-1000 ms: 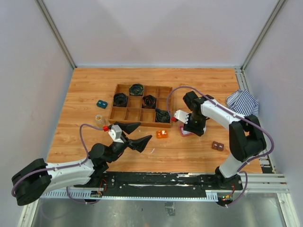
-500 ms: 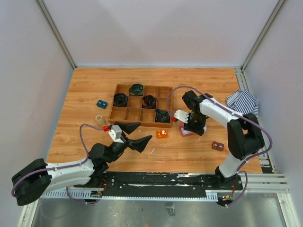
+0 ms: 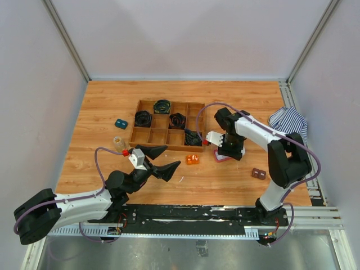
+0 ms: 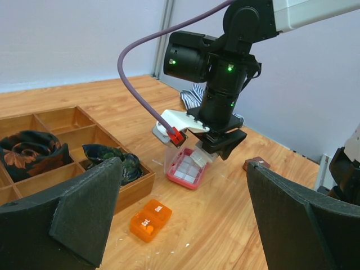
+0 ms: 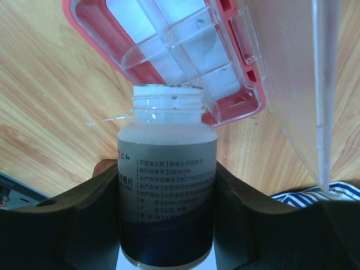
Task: Sort the pills into containers
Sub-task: Pour the pill from the pill bottle.
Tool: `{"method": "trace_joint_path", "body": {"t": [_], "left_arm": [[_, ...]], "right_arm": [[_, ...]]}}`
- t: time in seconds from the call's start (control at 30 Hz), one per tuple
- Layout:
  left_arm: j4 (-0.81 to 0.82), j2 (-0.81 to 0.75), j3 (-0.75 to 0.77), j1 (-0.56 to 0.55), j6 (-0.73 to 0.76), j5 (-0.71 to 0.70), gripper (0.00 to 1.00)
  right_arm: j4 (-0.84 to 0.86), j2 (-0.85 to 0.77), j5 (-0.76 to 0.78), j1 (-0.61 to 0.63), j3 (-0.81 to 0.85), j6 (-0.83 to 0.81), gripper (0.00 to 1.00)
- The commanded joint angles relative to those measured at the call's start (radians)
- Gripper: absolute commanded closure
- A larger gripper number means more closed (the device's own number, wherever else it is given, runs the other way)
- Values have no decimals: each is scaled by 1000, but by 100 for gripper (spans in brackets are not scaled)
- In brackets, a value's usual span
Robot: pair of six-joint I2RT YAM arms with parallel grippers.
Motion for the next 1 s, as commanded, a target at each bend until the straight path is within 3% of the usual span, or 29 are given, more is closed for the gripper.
{"method": "trace_joint_path", "body": {"t": [0.0,0.57,0.97], "left_arm": [[46,-12,-14,3,21,0,1],[49,-14,-17,4,23,3,1],[51,-16,-20,3,25,5,1]], "right_arm": [[-45,16,18,29,45,-24,99],[-86,56,60,56,82,-49,100],[-76,30,2,53,86,-15,99]]}}
